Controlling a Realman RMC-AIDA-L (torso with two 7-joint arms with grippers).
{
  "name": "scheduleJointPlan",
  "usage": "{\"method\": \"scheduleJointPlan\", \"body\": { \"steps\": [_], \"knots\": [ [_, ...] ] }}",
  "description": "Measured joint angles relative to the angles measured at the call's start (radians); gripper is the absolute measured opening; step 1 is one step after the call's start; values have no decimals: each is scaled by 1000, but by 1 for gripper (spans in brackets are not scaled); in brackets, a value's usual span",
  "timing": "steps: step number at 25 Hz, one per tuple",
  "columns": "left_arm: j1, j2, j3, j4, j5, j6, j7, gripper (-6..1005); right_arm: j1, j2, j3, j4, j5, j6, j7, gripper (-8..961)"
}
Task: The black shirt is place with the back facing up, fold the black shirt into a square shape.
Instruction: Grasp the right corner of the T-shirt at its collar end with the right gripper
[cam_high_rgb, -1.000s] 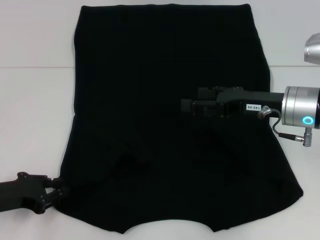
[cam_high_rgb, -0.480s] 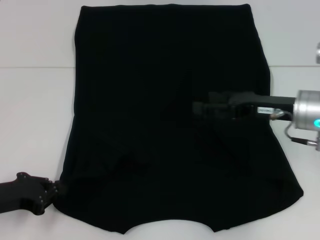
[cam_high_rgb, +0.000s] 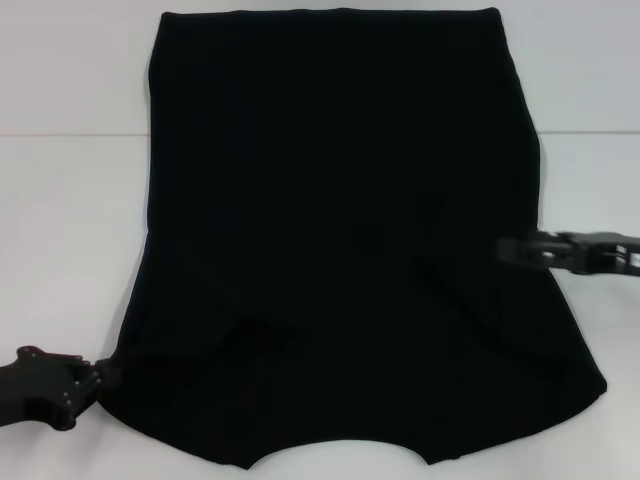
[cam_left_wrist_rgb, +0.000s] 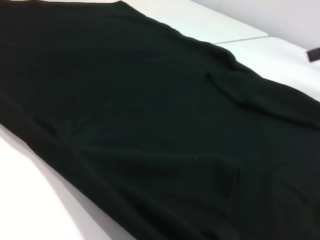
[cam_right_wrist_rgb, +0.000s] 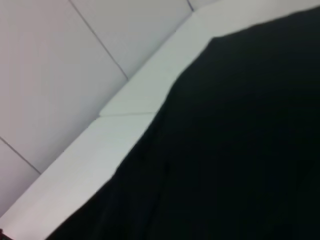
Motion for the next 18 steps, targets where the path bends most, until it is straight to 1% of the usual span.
{"method": "scheduleJointPlan", "body": {
  "steps": [3, 5, 9, 12, 18],
  "knots": [
    [-2, 3, -14, 1, -1, 12, 2, 14, -30, -28, -3, -2, -4, -29, 27, 918],
    [-5, 3, -10, 1, 1, 16, 2, 14, -41, -41, -2, -2, -33, -48, 43, 918],
    [-7, -1, -5, 1, 5, 17, -1, 14, -47, -59, 14, -3, -116, -62, 102, 917],
    [-5, -4, -4, 1, 1, 22, -2, 14, -44, -69, 18, -4, -165, -63, 138, 917],
    [-3, -4, -9, -4, -1, 32, 0, 14, -13, -72, 19, -14, -276, -74, 212, 916]
  ]
}}
